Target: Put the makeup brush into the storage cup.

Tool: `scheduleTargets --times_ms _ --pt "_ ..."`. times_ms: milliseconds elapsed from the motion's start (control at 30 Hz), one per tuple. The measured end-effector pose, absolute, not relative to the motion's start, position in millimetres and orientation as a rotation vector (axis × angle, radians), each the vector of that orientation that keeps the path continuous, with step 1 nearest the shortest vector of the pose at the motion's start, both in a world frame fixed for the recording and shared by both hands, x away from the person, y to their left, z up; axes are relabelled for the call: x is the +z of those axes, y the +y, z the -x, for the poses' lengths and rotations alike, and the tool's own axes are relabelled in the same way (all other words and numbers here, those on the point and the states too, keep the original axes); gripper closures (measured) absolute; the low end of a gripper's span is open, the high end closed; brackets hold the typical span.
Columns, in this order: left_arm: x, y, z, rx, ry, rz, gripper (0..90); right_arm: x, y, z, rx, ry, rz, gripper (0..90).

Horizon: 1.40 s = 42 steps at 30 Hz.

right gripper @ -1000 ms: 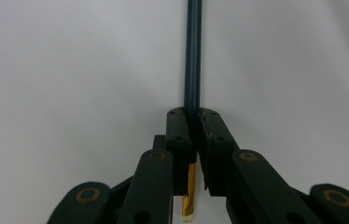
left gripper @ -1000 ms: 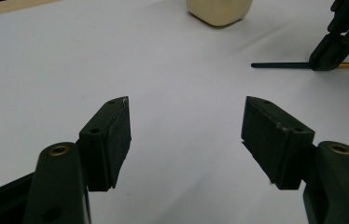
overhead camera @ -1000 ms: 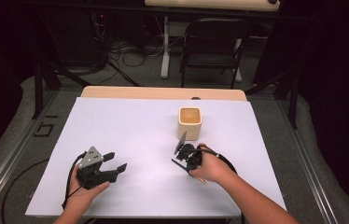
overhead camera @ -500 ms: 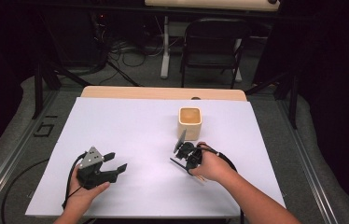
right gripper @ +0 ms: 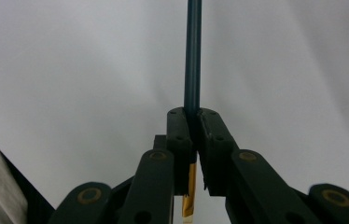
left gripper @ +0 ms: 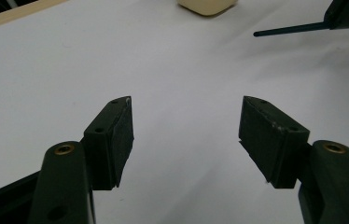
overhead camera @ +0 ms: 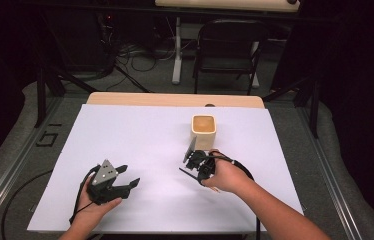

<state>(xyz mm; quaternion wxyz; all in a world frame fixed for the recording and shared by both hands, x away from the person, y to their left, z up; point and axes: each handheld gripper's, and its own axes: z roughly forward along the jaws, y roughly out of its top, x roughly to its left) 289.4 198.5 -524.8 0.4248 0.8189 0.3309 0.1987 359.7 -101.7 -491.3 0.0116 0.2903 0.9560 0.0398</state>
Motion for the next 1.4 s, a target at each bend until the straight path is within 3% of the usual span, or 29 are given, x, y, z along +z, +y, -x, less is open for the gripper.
scheduleTargets --times_ms 1400 --pt "-497 121 -297 0.816 0.405 -2.298 44.5 -458 -89 -358 0.168 2.992 -0.814 83.5"
